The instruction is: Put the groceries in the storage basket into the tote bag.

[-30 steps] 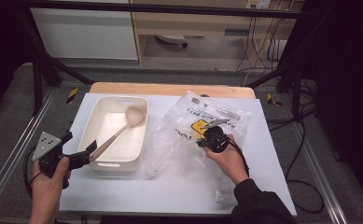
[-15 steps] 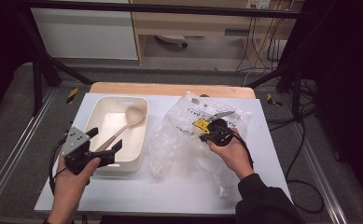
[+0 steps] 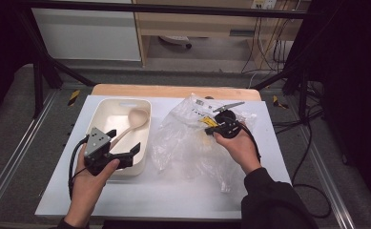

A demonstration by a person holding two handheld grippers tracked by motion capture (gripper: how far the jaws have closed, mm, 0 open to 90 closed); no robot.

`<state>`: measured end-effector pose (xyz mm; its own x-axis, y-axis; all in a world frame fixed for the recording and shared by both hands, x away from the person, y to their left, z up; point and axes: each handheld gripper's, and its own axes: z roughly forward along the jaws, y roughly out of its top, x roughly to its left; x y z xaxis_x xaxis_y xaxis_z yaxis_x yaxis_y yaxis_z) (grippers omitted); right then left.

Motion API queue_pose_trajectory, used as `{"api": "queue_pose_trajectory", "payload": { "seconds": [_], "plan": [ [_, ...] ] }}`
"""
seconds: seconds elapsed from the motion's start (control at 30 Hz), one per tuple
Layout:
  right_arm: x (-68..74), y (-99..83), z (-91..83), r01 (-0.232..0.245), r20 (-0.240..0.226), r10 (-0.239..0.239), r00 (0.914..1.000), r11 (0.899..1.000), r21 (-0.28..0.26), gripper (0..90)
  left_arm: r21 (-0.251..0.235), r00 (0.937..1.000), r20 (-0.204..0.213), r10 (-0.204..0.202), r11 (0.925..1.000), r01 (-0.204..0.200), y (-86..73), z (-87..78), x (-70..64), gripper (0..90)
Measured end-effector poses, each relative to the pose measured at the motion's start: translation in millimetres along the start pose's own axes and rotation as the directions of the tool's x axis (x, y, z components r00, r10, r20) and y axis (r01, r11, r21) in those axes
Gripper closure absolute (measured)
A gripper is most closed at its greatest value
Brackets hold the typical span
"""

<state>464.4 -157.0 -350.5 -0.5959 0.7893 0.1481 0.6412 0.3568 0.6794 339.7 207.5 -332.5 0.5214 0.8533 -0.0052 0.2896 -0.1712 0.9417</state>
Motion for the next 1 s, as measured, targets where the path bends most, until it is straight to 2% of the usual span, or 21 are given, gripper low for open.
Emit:
{"api": "queue_pose_trajectory", "payload": {
  "seconds": [0.33,0.53,0.73,1.0],
  "plan": [
    [-1.3,22.0,-11.3,-0.034,-0.009,0.033,0.9994,0.999,-0.031,90.0,0.013,0.9995,0.030,0.011,0.9999,-0.011,0.9,7.7,-10.3,8.1],
    [0.3,30.2,-10.8,-0.046,0.013,0.047,0.9988,0.999,-0.027,90.0,0.007,0.9988,0.048,0.011,0.9999,-0.011,1.9,12.9,-22.1,9.8],
    [0.4,31.8,-5.1,-0.052,0.020,0.052,0.9984,0.999,-0.016,90.0,0.005,0.9962,0.084,0.023,0.9997,-0.023,2.0,20.1,-43.9,15.8],
    [4.3,34.5,-0.2,-0.045,0.030,0.045,0.9985,0.999,-0.003,90.0,0.017,0.9883,0.149,0.035,0.9991,-0.038,-0.8,43.2,-80.6,20.3]
  ]
}}
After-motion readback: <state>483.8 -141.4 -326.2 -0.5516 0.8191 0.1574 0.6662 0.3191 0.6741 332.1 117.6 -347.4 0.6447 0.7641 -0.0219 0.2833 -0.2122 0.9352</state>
